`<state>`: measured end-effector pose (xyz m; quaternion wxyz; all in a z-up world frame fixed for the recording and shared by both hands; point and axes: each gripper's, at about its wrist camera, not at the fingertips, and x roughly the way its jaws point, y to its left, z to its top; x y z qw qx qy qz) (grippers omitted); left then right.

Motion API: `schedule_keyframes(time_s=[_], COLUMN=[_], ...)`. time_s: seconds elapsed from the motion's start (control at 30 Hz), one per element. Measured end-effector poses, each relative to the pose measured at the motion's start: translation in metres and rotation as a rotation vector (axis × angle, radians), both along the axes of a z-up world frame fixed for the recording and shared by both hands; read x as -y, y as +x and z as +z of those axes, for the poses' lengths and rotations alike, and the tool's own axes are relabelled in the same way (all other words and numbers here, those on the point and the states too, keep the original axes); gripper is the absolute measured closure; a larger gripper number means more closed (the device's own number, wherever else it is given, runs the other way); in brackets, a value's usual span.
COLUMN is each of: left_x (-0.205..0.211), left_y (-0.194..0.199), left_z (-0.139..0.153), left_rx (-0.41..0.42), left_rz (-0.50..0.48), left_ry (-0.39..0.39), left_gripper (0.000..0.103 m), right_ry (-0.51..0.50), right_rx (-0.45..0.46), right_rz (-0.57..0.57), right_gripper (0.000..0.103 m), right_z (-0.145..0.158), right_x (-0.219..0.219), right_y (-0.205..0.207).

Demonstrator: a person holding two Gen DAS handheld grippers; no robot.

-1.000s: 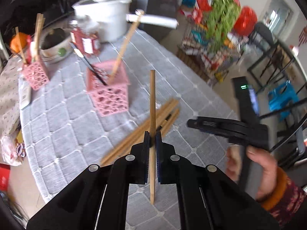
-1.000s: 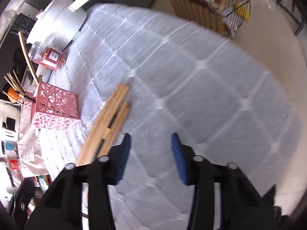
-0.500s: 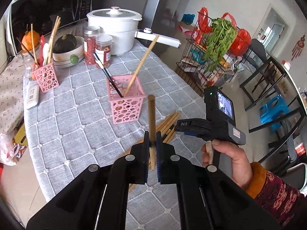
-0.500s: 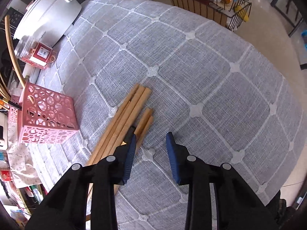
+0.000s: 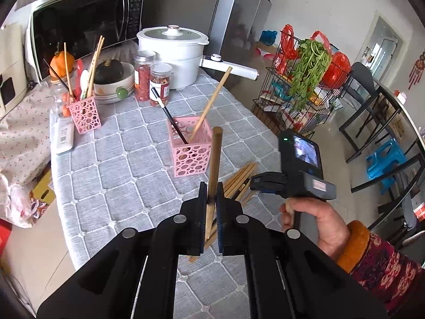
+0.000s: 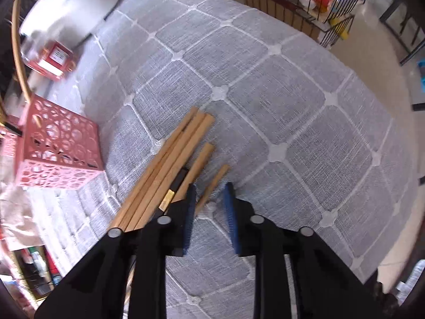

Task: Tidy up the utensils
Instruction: 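Grasp a wooden chopstick with the right tool while the left tool carries its chopstick toward the holder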

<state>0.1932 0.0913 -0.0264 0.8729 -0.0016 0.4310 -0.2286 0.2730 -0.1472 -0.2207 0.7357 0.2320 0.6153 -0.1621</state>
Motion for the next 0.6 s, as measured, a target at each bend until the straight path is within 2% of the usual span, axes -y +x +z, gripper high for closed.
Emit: schedule_keyframes(time_s=[0.07, 0.13, 0.17, 0.2, 0.27, 0.37, 0.4, 0.5, 0.6], left_x=[-0.001, -0.004, -0.006, -0.008, -0.010, -0.010, -0.009, -0.003, 0.006], left_y=[-0.003, -0.006, -0.007, -0.007, -0.008, -0.008, -0.009, -0.009, -0.006], left_z=[0.004, 0.008, 0.010, 0.012, 0.015, 0.023, 0.027, 0.040, 0.053], left_rx=[0.013, 0.025, 0.029, 0.035, 0.052, 0.086, 0.107, 0.154, 0.191], left_rz=[0.007, 0.015, 0.021, 0.027, 0.032, 0.053, 0.064, 0.086, 0.112], left_ry=[-0.001, -0.006, -0.010, -0.018, -0.037, -0.070, -0.080, -0.101, -0.113], left_gripper=[0.097, 0.097, 0.097, 0.097, 0.097, 0.097, 0.097, 0.097, 0.097], right_ry=[-0.055, -0.067, -0.044, 0.033, 0.094, 0.123, 0.106, 0.036, -0.003], right_rx=[0.005, 0.046, 0.064, 0.101, 0.206, 0.406, 0.490, 0.654, 0.760], right_rz=[0.005, 0.028, 0.026, 0.022, 0.043, 0.117, 0.165, 0.286, 0.344], right_gripper=[0.086, 0.093, 0.098, 0.097, 0.097, 0.098, 0.098, 0.098, 0.098], right_z=[0.000, 0.000, 0.000, 0.000, 0.012, 0.056, 0.079, 0.134, 0.176], right_x=[-0.007, -0.008, -0.004, 0.005, 0.013, 0.016, 0.013, -0.003, -0.011], right_y=[0.000, -0.004, -0.008, -0.013, -0.023, -0.049, -0.061, -0.084, -0.100])
